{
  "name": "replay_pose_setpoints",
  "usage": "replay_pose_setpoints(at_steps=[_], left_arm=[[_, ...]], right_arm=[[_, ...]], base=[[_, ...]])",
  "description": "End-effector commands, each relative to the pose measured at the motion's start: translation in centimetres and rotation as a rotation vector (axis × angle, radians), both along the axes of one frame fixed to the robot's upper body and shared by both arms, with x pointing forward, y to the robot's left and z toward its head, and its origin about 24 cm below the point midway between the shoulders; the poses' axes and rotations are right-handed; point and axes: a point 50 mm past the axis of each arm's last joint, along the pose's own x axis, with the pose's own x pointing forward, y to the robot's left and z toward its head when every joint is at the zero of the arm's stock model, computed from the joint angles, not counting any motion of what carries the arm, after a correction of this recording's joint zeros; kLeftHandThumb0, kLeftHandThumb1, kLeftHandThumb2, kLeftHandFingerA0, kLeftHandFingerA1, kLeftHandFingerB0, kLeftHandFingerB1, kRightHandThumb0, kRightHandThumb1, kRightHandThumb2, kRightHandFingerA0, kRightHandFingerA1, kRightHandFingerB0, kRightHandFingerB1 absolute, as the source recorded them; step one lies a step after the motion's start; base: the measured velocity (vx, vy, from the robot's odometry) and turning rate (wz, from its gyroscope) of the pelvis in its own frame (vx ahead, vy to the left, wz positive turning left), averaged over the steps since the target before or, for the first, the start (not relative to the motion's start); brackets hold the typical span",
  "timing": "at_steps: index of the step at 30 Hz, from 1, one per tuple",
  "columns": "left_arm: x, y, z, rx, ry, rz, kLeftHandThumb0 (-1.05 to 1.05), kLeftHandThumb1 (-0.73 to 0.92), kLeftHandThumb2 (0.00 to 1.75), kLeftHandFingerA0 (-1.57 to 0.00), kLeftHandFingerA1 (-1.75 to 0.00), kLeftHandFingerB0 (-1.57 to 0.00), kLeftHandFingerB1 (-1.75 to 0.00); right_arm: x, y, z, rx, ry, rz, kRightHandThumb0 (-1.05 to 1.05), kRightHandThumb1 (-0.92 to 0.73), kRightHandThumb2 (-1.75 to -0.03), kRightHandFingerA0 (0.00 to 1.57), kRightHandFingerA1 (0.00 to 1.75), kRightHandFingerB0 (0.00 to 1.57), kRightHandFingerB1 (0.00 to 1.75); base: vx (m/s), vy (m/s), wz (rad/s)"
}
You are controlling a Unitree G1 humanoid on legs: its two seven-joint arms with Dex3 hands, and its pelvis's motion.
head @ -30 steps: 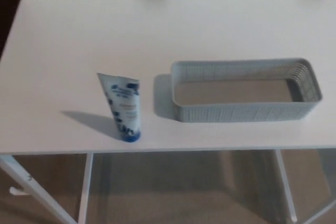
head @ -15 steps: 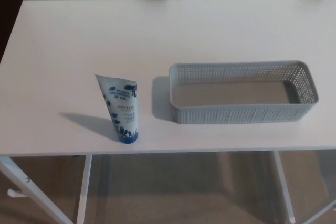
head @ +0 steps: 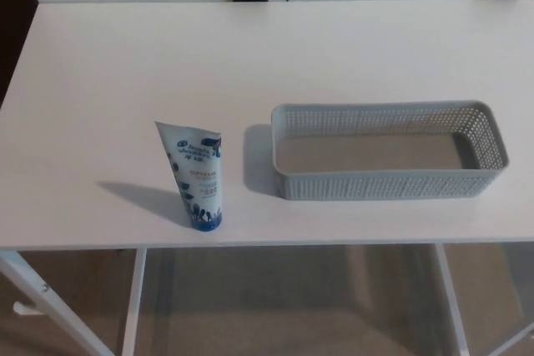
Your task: The robot walks towards a table in front, picks a shampoo with left hand and puts it in a small grey container
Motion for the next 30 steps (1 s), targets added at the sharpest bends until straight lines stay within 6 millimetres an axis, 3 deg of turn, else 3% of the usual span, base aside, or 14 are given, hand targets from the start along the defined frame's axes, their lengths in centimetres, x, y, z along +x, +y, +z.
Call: replay_pose_setpoints(at_steps=[1, 2, 3, 4, 5, 13, 15, 17, 18, 21, 22, 24, 27, 30], left_arm=[[-0.1, 2.8, 10.3, -0.032, -0.47, 0.083, -0.38, 0.52, 0.56, -0.11, -0.31, -0.09, -0.25], [0.1, 3.0, 11.2, -0.013, -0.51, 0.081, -0.38, 0.52, 0.56, -0.11, -0.31, -0.09, -0.25], [0.9, 3.3, 14.1, 0.019, -0.643, 0.083, -0.23, 0.48, 0.95, -0.02, -0.5, 0.0, -0.47], [1.6, 3.5, 15.8, 0.028, -0.725, 0.067, -0.22, 0.51, 0.97, -0.02, -0.5, 0.0, -0.47], [1.9, 3.5, 16.6, 0.033, -0.757, 0.057, -0.36, 0.52, 0.61, -0.08, -0.34, -0.1, -0.27], [5.8, -0.2, 24.9, 0.03, -1.061, -0.192, -0.36, 0.47, 0.67, -0.06, -0.29, -0.07, -0.18], [6.2, -0.8, 25.6, 0.053, -1.074, -0.25, -0.35, 0.55, 0.57, -0.03, -0.3, -0.01, -0.24], [7.4, -1.8, 26.1, 0.062, -1.084, -0.302, -0.4, 0.45, 0.73, -0.02, -0.31, -0.01, -0.13], [7.6, -2.2, 26.1, 0.067, -1.076, -0.314, -0.38, 0.53, 0.56, -0.02, -0.31, 0.0, -0.16], [8.5, -3.3, 25.9, 0.037, -1.059, -0.332, -0.38, 0.53, 0.56, 0.0, -0.3, 0.0, -0.13], [9.3, -4.1, 25.7, 0.053, -1.043, -0.366, -0.4, 0.44, 0.74, 0.0, -0.29, 0.0, -0.1], [9.6, -4.6, 25.5, 0.082, -1.02, -0.405, -0.39, 0.56, 0.56, 0.0, -0.3, 0.0, -0.1], [11.1, -5.7, 24.9, 0.039, -0.993, -0.453, -0.46, 0.46, 0.74, 0.0, -0.22, 0.0, 0.0], [12.0, -6.7, 24.2, 0.052, -0.924, -0.504, -0.5, 0.41, 0.72, 0.0, -0.22, 0.0, -0.04]], right_arm=[[-0.3, -0.7, 0.3, -0.013, 0.0, -0.023, -0.25, -0.72, -0.61, 0.64, 0.43, 0.5, 0.38], [-0.2, -0.7, 0.3, -0.013, 0.001, -0.022, -0.25, -0.72, -0.61, 0.64, 0.43, 0.5, 0.38], [0.1, -0.7, 0.4, -0.015, -0.001, -0.02, -0.26, -0.72, -0.61, 0.66, 0.43, 0.5, 0.38], [0.1, -0.7, 0.4, -0.014, 0.0, -0.024, -0.26, -0.71, -0.61, 0.65, 0.43, 0.51, 0.38], [0.1, -0.7, 0.4, -0.015, 0.001, -0.023, -0.26, -0.71, -0.61, 0.63, 0.43, 0.5, 0.38], [0.5, -0.6, 0.5, -0.015, -0.011, -0.014, -0.27, -0.72, -0.61, 0.66, 0.43, 0.5, 0.37], [0.5, -0.6, 0.5, -0.016, -0.006, -0.008, -0.26, -0.72, -0.61, 0.66, 0.43, 0.49, 0.37], [0.6, -0.6, 0.5, -0.018, -0.009, -0.002, -0.26, -0.73, -0.61, 0.65, 0.43, 0.49, 0.37], [0.5, -0.7, 0.5, -0.02, -0.008, -0.003, -0.26, -0.73, -0.61, 0.64, 0.42, 0.5, 0.37], [0.5, -0.7, 0.6, -0.016, -0.011, -0.006, -0.26, -0.73, -0.61, 0.65, 0.43, 0.49, 0.37], [0.5, -0.7, 0.5, -0.018, -0.008, -0.006, -0.27, -0.72, -0.61, 0.65, 0.42, 0.5, 0.37], [-0.2, -0.6, 0.3, -0.014, 0.004, -0.007, -0.26, -0.72, -0.61, 0.64, 0.42, 0.5, 0.37], [0.0, -0.5, 0.3, -0.01, -0.001, -0.004, -0.25, -0.73, -0.61, 0.64, 0.43, 0.5, 0.38], [-0.4, -0.5, 0.2, 0.001, 0.002, -0.03, -0.25, -0.72, -0.61, 0.65, 0.43, 0.5, 0.37]], base=[[0.0, 0.0, 0.0], [0.0, 0.0, 0.0], [0.0, 0.0, 0.0], [0.0, 0.0, 0.0], [0.0, 0.0, 0.0], [0.0, 0.0, 0.0], [0.0, 0.0, 0.0], [0.0, 0.0, 0.0], [0.0, 0.0, 0.0], [0.0, 0.0, 0.0], [0.0, 0.0, 0.0], [0.0, 0.0, 0.0], [0.0, 0.0, 0.0], [0.0, 0.0, 0.0]])
